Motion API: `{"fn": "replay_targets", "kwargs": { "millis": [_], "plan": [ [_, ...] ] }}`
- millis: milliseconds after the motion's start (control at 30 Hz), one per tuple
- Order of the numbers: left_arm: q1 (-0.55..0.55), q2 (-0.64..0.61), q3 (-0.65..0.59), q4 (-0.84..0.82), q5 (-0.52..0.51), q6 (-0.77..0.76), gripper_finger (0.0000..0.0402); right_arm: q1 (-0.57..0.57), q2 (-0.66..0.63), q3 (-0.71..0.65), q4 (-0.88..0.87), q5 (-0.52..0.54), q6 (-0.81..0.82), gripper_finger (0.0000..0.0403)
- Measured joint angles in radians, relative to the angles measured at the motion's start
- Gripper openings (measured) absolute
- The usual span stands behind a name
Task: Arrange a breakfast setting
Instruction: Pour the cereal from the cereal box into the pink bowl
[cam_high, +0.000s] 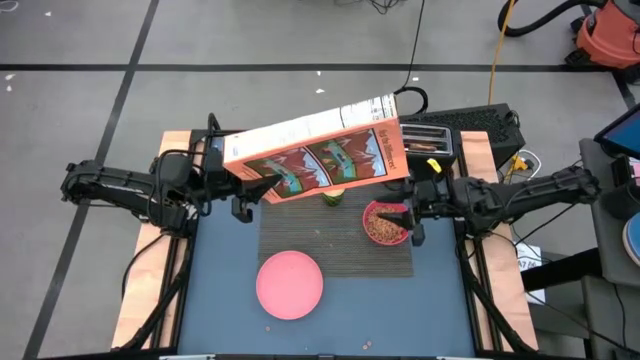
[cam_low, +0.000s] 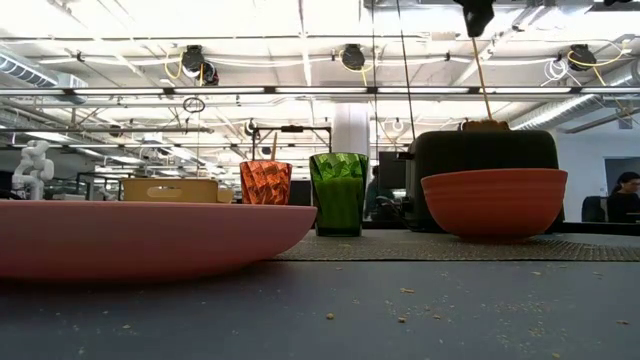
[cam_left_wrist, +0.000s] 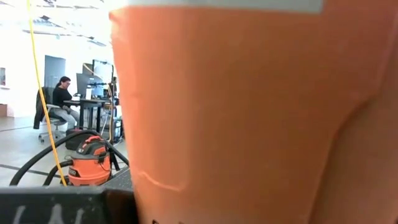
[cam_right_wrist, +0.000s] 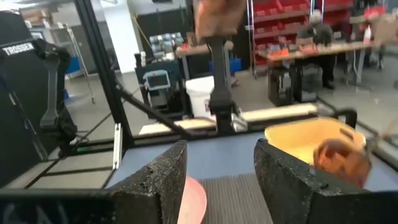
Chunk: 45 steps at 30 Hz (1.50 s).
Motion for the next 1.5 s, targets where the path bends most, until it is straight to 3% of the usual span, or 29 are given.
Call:
{"fn": "replay_targets", "kwargs": {
  "millis": [400,567,733,900,1067,1200,1500],
  "plan": [
    [0.0,0.0,0.0,-0.001,0.0,-0.001,0.0195,0.0,0.138,0.0,0.331,-0.004,-0.037,0.0183],
    [0.0,0.0,0.0,-0.002,0.0,-0.001,0.0195,-0.001,0.181,0.0,0.447,0.001,-0.033,0.0232],
    [0.0,0.004,0.0,0.0,0.0,-0.002,0.0195,-0.001,0.235,0.0,0.59,0.103,-0.04,0.0292],
    [0.0,0.021,0.0,0.011,0.0,-0.002,0.0195,-0.013,0.319,0.0,0.737,0.073,-0.075,0.0323],
    [-0.002,0.051,0.0,0.048,0.005,-0.002,0.0195,-0.033,0.403,0.0,0.851,0.064,-0.079,0.0326],
    [-0.001,0.068,0.0,0.074,0.006,-0.001,0.0195,-0.046,0.457,0.0,0.939,-0.008,-0.08,0.0326],
    [0.0,0.153,0.0,0.153,0.007,-0.003,0.0195,-0.047,0.515,0.0,1.051,-0.007,-0.086,0.0326]
  ]
}}
